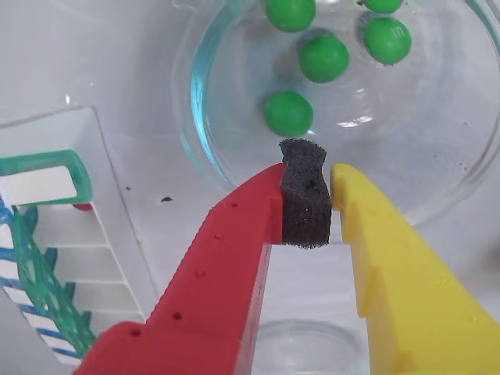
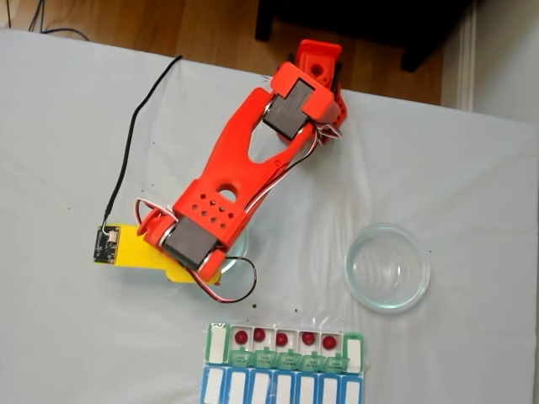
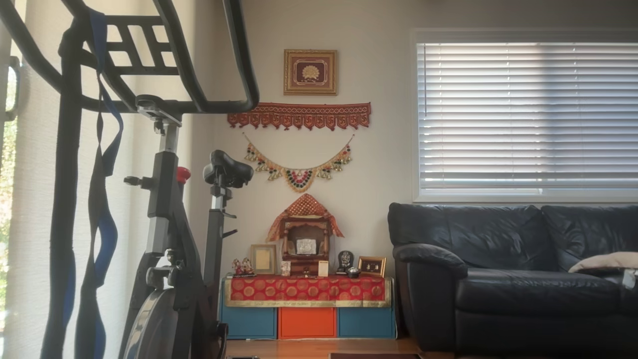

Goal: Sort medicines into box.

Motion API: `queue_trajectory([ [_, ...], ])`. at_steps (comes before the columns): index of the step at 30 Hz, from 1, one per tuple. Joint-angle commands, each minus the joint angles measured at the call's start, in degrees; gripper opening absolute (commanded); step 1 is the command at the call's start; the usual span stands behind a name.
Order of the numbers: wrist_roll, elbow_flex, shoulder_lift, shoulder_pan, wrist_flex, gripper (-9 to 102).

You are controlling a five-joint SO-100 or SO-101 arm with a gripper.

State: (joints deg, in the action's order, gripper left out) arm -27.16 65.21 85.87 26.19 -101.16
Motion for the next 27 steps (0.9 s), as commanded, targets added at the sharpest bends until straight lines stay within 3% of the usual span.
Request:
queue_trajectory([
  [1, 0.0, 1.23, 6.86, 0.44, 0.7, 2],
  [13, -1.49, 17.75, 18.46, 1.76, 9.32, 1],
  [19, 2.11, 26.37, 22.24, 1.41, 17.23, 1],
  [27, 6.77, 31.38, 23.73, -0.7, 21.62, 1],
])
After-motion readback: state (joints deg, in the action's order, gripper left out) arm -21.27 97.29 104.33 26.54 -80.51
